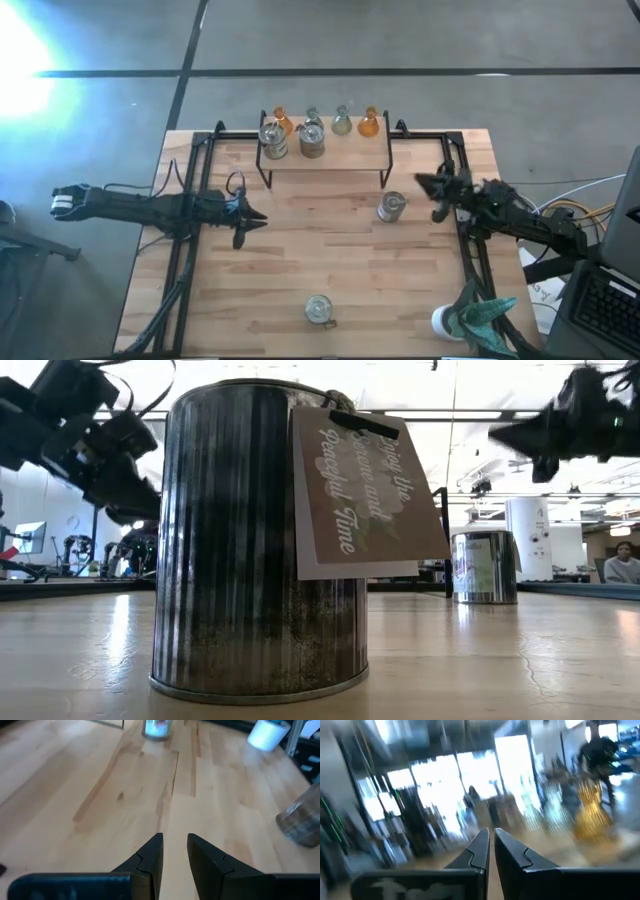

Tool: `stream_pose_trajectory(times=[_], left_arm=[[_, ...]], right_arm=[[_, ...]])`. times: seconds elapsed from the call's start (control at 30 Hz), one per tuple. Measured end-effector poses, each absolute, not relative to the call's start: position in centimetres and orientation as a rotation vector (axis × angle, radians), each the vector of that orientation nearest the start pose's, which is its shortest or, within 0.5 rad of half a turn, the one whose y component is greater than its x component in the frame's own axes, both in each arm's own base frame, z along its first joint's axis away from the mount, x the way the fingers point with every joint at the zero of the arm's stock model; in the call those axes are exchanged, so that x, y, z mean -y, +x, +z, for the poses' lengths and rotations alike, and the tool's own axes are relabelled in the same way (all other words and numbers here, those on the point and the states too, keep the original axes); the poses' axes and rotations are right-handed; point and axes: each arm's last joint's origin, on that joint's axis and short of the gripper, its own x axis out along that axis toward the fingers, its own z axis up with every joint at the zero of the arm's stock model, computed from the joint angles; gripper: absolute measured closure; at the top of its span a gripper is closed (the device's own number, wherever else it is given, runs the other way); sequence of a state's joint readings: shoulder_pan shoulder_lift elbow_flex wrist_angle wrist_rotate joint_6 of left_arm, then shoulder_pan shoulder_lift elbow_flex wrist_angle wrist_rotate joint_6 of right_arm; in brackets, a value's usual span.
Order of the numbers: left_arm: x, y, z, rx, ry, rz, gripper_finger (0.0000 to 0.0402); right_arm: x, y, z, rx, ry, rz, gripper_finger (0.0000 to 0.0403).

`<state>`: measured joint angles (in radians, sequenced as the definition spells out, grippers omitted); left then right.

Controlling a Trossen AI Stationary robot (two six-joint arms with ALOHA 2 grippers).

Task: Pick & Place candle stick holders
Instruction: Put the jar candle on the shelf aligned with the other jar candles

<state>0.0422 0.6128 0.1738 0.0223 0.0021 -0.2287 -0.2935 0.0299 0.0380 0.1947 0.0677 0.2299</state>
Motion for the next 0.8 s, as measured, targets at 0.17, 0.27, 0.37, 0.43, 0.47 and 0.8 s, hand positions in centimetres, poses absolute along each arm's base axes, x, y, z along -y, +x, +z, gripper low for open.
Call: stream_pose_trajectory(times=[0.17, 0.27, 0.37, 0.43, 0.47, 0.8], left_arm=[[-0.6, 13.5, 15.1, -0.455, -0.234, 0.092, 0.031], [-0.6, 13.2, 14.2, -0.486, -0.235, 0.095, 0.031], [-0.5, 13.0, 13.5, -0.508, -0.235, 0.098, 0.031], [-0.5, 12.7, 12.9, -0.527, -0.235, 0.1, 0.031], [-0.5, 12.6, 12.6, -0.538, -0.235, 0.101, 0.031], [-0.5, 12.0, 11.2, -0.586, -0.236, 0.104, 0.031]], right_arm=[[2.5, 7.7, 22.9, 0.669, 0.367, -0.204, 0.0381], [2.1, 7.3, 24.9, 0.706, 0.282, -0.097, 0.0381], [1.9, 7.8, 27.6, 0.573, 0.256, -0.018, 0.0381], [2.1, 8.8, 29.3, 0.423, 0.28, -0.026, 0.0381], [2.3, 9.5, 30.0, 0.336, 0.293, -0.042, 0.0381], [3.7, 17.5, 32.5, -0.213, 0.548, 0.214, 0.0381]])
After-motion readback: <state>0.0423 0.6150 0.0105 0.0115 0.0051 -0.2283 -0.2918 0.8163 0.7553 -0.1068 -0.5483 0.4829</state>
